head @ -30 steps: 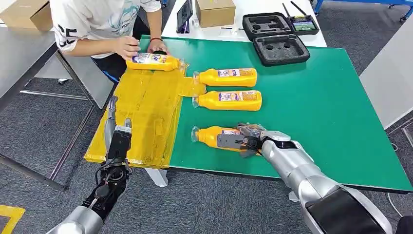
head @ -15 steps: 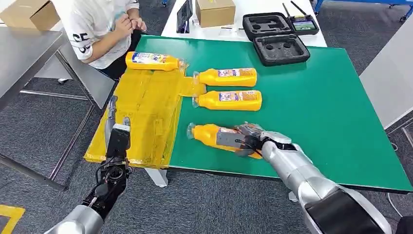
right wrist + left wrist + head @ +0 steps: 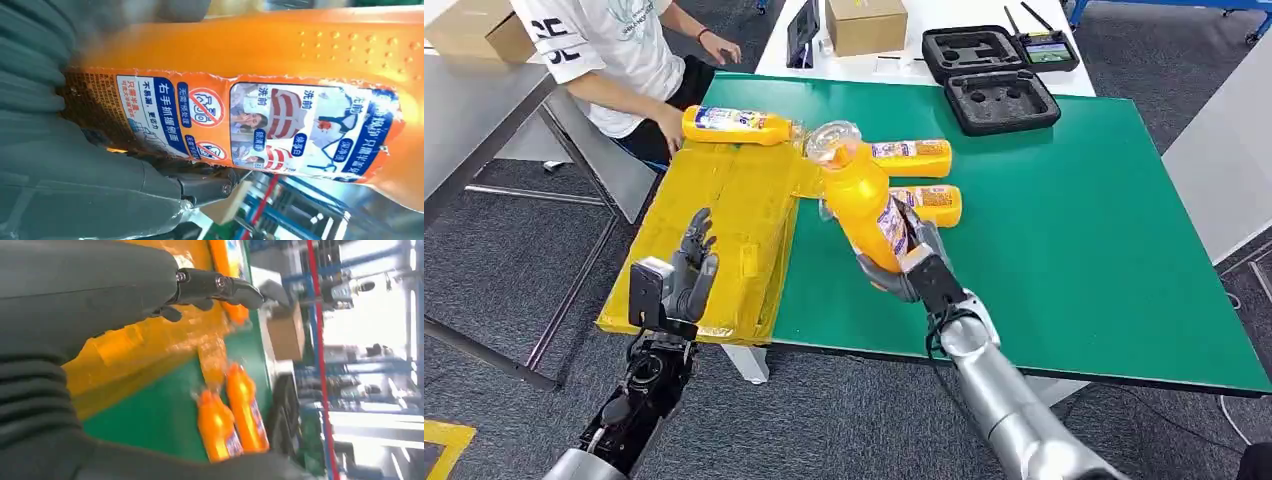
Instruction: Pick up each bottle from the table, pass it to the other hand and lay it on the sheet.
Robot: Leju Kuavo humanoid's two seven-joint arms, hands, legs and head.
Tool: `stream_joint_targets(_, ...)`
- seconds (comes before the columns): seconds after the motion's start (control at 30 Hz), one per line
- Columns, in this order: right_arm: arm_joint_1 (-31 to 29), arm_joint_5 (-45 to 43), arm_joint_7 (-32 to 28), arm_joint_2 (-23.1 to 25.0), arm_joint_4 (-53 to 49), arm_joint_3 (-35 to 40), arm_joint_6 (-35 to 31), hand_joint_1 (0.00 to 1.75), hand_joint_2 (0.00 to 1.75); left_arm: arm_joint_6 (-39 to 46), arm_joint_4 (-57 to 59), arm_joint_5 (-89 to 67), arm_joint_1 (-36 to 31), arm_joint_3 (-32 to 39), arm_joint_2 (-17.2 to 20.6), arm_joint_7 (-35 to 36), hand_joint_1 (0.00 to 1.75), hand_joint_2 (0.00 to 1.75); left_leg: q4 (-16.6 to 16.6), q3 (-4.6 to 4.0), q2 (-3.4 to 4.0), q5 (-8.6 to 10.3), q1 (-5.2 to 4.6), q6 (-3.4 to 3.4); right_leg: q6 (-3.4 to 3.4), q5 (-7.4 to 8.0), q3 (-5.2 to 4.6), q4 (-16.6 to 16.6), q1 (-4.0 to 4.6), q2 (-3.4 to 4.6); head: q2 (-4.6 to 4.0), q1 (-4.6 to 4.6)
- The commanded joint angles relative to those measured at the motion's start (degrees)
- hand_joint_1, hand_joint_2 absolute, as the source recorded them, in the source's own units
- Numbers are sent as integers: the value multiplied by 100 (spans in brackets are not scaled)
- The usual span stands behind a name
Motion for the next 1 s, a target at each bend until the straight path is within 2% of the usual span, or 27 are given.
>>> stream_joint_targets(0.03, 533, -95, -42, 181, -790, -140, 246, 175, 175, -965, -222, 315, -129, -343, 128, 358, 0, 175, 1, 3, -4, -2, 6, -7, -9, -2, 5, 0, 7, -3, 0, 2)
stream_joint_targets(0.23, 479, 43, -87, 286, -455, -29, 447, 175, 175, -1221, -145, 265, -221, -492, 99, 389, 0, 175, 3, 6, 0, -3, 5, -7, -8, -2, 7, 0, 7, 1, 0, 0)
stream_joint_targets(0.43, 291, 274, -184, 616, 516, 326, 736, 175, 175, -1701, 2, 67, -467, -846, -35, 389, 0, 175, 0, 6, -3, 1, 5, -6, -7, 0, 6, -2, 6, -3, 0, 0)
stream_joint_targets(0.47, 240, 278, -184, 643, 666, 393, 782, 175, 175, -1981, 27, 196, -521, -905, -44, 382, 0, 175, 0, 10, -4, 1, 9, -8, -9, 1, 12, -4, 10, -3, 0, 0)
stream_joint_targets(0.73, 121, 200, -184, 628, 882, 473, 937, 175, 175, -2780, -278, 957, -430, -964, 11, 476, 0, 175, 0, 6, 4, -1, 3, -5, -6, 1, 4, -1, 5, 5, 0, 0)
stream_joint_targets(1.0, 30, 184, -181, 675, 976, 483, 1018, 175, 175, -3013, -419, 1260, -339, -990, 75, 529, 0, 175, 0, 15, 13, -3, 10, -11, -13, 2, 14, -5, 12, 14, 0, 0)
